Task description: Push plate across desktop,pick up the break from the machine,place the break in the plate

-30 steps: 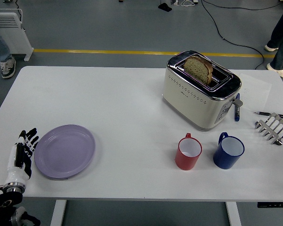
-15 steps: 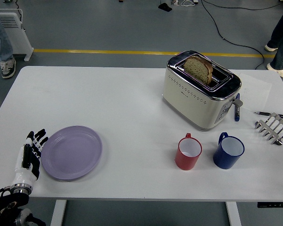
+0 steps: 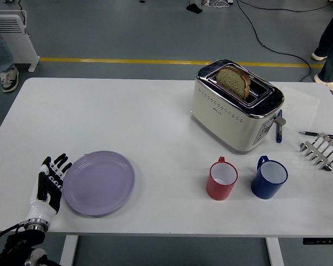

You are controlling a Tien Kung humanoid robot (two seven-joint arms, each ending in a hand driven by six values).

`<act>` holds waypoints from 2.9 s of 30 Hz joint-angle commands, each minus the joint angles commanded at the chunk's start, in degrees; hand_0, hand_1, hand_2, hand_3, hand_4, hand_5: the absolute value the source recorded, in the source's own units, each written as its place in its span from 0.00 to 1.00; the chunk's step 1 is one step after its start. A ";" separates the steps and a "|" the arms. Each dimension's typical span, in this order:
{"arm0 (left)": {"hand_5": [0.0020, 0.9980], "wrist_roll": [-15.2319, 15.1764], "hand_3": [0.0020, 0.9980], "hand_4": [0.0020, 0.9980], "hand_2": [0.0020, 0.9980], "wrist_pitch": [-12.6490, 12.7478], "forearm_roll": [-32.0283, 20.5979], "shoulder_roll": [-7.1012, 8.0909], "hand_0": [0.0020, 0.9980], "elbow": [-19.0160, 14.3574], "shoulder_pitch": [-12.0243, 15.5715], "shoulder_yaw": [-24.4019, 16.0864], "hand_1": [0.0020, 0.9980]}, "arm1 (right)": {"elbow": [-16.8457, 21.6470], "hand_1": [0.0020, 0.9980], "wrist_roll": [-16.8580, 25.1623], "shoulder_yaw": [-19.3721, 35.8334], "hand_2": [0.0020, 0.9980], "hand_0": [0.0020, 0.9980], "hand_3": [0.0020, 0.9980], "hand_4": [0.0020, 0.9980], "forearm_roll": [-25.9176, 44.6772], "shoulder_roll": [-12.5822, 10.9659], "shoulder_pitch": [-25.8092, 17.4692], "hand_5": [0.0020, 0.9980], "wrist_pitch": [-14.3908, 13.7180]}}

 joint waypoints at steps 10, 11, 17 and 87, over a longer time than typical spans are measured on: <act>1.00 0.01 0.77 0.58 0.86 -2.50 -5.41 0.00 0.83 -0.46 -0.21 2.57 0.83 | 0.00 0.72 0.03 -0.01 0.71 0.74 0.71 0.49 0.02 0.06 0.27 0.52 0.01; 1.00 0.04 0.77 0.58 0.86 -2.57 -5.49 0.00 0.83 -0.44 -0.23 2.64 0.83 | 0.00 0.72 0.04 -0.01 0.71 0.74 0.71 0.49 0.02 0.06 0.29 0.52 0.01; 1.00 0.17 0.77 0.58 0.85 -3.44 -7.19 0.00 0.82 -0.30 -0.43 4.23 0.83 | 0.09 0.72 0.06 0.17 0.71 0.74 0.71 0.49 0.02 0.09 0.44 0.52 0.03; 1.00 0.15 0.75 0.59 0.81 -9.49 -19.32 0.00 0.77 5.63 -7.03 15.19 0.79 | 0.19 0.72 0.30 0.08 0.71 0.74 0.71 0.49 0.64 0.57 0.19 0.53 0.14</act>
